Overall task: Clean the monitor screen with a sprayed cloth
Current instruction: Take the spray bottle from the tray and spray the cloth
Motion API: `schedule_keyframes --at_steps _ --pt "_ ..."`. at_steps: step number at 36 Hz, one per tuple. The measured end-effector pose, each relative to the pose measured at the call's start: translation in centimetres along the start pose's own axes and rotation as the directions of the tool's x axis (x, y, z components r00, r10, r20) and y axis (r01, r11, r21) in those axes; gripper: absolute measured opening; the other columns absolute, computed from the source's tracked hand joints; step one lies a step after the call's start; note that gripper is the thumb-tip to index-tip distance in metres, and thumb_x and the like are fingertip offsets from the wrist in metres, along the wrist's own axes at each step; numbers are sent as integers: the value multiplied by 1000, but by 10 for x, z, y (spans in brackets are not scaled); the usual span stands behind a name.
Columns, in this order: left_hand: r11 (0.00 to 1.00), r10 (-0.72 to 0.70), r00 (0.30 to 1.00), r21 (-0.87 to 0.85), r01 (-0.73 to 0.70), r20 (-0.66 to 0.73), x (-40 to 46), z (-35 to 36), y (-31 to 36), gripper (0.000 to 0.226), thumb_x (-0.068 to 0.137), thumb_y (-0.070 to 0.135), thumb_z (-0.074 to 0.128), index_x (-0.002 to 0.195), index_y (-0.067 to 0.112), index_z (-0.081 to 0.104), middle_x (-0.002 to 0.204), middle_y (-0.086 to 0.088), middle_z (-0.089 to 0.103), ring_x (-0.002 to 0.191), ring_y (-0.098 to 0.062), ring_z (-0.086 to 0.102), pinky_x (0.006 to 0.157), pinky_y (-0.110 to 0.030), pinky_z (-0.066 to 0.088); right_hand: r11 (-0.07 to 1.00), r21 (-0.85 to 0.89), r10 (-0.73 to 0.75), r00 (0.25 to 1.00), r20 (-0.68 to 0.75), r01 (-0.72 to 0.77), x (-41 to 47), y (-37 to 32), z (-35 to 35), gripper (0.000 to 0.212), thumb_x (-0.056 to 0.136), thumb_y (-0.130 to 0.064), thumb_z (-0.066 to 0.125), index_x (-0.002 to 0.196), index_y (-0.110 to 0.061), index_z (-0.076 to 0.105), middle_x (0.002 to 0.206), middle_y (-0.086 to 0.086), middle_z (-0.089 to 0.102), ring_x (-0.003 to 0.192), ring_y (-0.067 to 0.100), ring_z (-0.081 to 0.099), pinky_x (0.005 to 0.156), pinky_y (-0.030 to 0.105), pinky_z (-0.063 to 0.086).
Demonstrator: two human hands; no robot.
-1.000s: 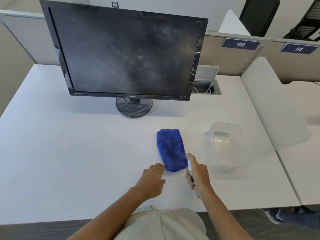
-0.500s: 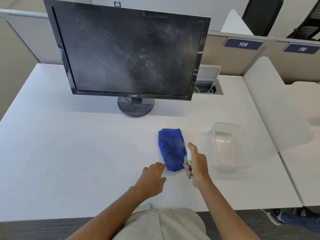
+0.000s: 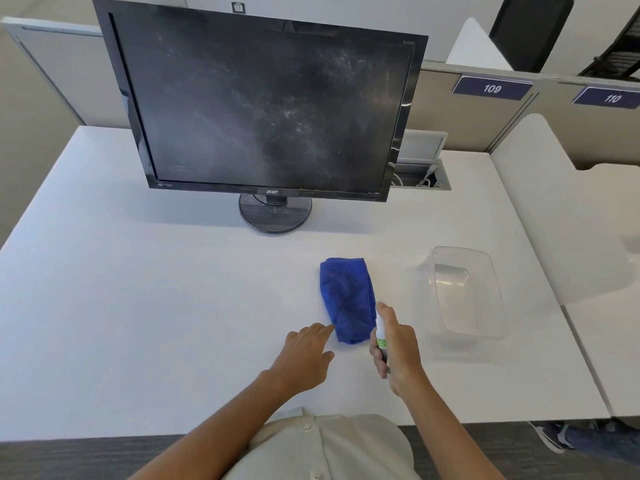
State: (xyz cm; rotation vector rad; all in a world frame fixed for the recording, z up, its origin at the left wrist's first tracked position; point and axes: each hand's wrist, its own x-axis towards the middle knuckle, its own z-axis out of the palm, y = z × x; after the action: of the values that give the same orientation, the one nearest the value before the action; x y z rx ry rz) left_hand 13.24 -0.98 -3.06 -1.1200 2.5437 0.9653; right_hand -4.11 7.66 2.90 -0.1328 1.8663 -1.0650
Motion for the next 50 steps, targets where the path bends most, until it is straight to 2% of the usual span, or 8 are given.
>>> schedule_keyframes --at_steps 13,19,22,27,34,39,45,50 --pt "995 1 985 -103 -19 -171 4 -9 11 43 113 29 53 155 23 57 146 7 67 131 -13 64 116 -32 40 997 66 -27 997 -69 32 -6 16 -14 63 99 -63 56 70 -8 56 61 12 49 45 21 38 46 30 31" --pt "926 106 977 -338 -165 -186 13 -8 35 37 110 20 60 146 16 66 131 1 74 113 -12 70 103 -23 54 974 2 -224 973 -60 224 5 18 -23 46 109 -50 51 102 -7 65 69 9 58 57 25 51 52 33 43" --pt "886 132 976 -420 -194 -172 22 -6 52 41 109 15 60 150 18 63 132 4 73 116 -8 67 98 -12 50 968 3 -250 968 -32 251 9 17 -30 25 110 -36 54 111 -12 63 72 9 62 63 21 58 63 32 50" --pt "849 161 979 -489 -201 -123 37 -7 82 44 109 9 57 151 20 61 127 10 71 109 -7 68 91 -6 50 933 -92 -353 935 -41 349 22 22 -45 17 101 -50 68 109 -34 67 104 2 73 92 17 72 82 36 59" --pt "854 217 970 -462 -241 -105 56 -4 109 58 99 -13 53 151 10 60 141 -3 70 120 -6 61 96 1 43 794 -248 -600 781 -174 555 27 20 -63 80 79 -94 51 102 -22 77 101 -12 71 100 1 66 81 15 55" --pt "848 210 976 -487 -209 -52 66 6 117 68 93 -16 58 155 13 56 147 -3 65 134 -16 61 102 -8 46 720 -424 -671 706 -226 549 58 35 -74 19 103 -35 71 97 -19 79 91 -7 74 88 6 71 76 28 59" --pt "836 183 982 -519 -176 -38 69 12 124 70 91 -16 55 154 15 56 139 8 61 134 -15 60 114 -30 53 741 -342 -660 719 -217 578 53 28 -77 64 85 -74 59 101 -16 81 91 -11 76 91 -2 71 77 10 53" --pt "850 158 987 -504 -152 -30 72 19 124 68 93 -13 59 155 16 54 147 -1 62 135 -18 60 116 -32 53 739 -381 -649 739 -180 556 63 34 -80 28 93 -39 78 104 -14 82 93 -8 79 88 5 74 77 15 59"
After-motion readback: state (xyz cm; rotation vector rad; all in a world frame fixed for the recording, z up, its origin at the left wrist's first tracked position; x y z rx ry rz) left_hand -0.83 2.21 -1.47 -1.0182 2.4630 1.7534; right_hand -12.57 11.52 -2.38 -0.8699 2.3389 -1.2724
